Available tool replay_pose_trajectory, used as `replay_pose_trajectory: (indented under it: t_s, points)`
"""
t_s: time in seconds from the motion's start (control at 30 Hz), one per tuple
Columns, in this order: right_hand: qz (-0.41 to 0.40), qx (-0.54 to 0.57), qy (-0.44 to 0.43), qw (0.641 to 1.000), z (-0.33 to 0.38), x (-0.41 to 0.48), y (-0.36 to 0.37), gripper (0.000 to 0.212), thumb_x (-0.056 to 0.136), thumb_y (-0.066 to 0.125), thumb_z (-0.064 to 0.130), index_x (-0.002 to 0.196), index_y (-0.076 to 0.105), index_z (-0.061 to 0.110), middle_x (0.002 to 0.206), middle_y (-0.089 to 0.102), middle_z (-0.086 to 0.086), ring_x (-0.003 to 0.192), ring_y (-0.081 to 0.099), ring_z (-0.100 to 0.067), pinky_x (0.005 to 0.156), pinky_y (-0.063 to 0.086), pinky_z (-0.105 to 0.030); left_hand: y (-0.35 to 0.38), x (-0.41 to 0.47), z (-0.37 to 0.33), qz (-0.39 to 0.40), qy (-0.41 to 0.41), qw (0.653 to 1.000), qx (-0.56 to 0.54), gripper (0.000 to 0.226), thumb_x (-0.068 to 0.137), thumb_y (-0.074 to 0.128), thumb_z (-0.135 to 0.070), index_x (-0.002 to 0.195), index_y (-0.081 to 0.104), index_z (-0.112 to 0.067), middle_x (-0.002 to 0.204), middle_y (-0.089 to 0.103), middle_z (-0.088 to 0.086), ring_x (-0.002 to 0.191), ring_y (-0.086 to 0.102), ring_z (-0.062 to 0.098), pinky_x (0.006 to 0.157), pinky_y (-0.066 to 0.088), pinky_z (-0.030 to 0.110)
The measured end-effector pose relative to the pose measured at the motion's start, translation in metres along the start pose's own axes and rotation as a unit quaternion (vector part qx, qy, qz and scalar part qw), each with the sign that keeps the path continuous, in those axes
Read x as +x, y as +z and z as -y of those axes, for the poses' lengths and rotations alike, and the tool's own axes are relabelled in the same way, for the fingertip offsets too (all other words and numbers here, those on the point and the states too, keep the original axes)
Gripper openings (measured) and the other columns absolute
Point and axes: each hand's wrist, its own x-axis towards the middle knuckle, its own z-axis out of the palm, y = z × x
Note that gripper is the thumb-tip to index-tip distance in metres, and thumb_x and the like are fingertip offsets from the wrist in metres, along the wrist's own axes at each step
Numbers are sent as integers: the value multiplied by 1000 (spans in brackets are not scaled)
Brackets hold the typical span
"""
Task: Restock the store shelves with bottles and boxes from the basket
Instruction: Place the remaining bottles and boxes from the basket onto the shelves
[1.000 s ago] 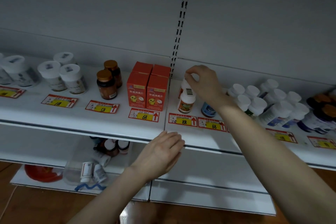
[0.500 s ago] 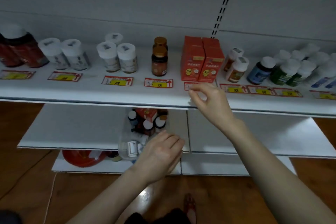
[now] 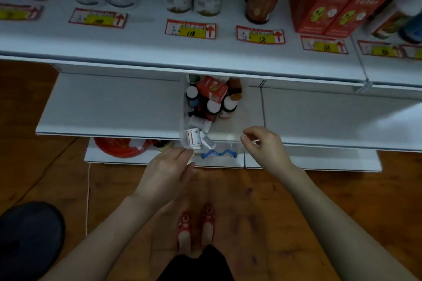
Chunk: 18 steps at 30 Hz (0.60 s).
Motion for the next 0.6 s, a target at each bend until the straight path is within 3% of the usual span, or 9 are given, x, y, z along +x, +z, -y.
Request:
replay_pose_trajectory:
  t_s: [0.07,0.2,0.27,0.33,0.4,0.5,0.6]
  points:
    - [33,-1,18,999,-11,16,18,24,90,57,19,104,64,2,101,66,-14,94,60,-26,84,48,-42,13,10,14,26,-20,999,5,38,83,45,-28,99,69,-3,90,70,11,78,68,27,61,55,31]
    - [122,-15,60,991,-35,57,56,24,90,56,23,89,63,0,89,64,-13,87,56,-28,76,45,-33,44,45,37,40,-43,998,24,24,75,73,-10,95,68,0,89,69,14,78,67,32,58,55,34]
    - [174,-38,92,980,-47,81,80,30,89,57,27,64,51,12,69,50,-2,76,47,-23,56,35,-19,59,70,44,76,-61,995,25,26,84,64,-13,106,63,0,104,64,15,95,60,33,73,52,37]
    - [233,-66,105,964,-60,101,104,37,89,58,31,59,41,17,65,39,2,69,42,-19,56,32,-22,81,98,53,129,-65,987,65,32,92,53,-18,120,54,-4,119,56,12,111,50,29,86,43,35]
    - [288,-98,109,946,-69,114,122,33,89,58,34,71,53,6,74,46,-5,74,48,-20,68,39,-31,101,125,62,198,-45,969,143,31,93,51,-17,122,50,-5,123,51,12,115,47,27,87,40,32]
    - [346,-120,113,924,-81,127,146,43,89,57,35,59,36,13,62,30,-4,56,34,-13,49,26,-23,125,157,72,281,-9,929,238,30,92,52,-10,121,48,-4,126,50,12,116,48,27,88,42,32]
    - [388,-106,126,907,-90,138,166,45,88,58,36,58,32,15,59,31,-4,52,31,-13,48,23,-24,143,180,76,351,-16,903,249,39,90,57,-12,126,45,-4,128,50,12,116,51,27,88,44,34]
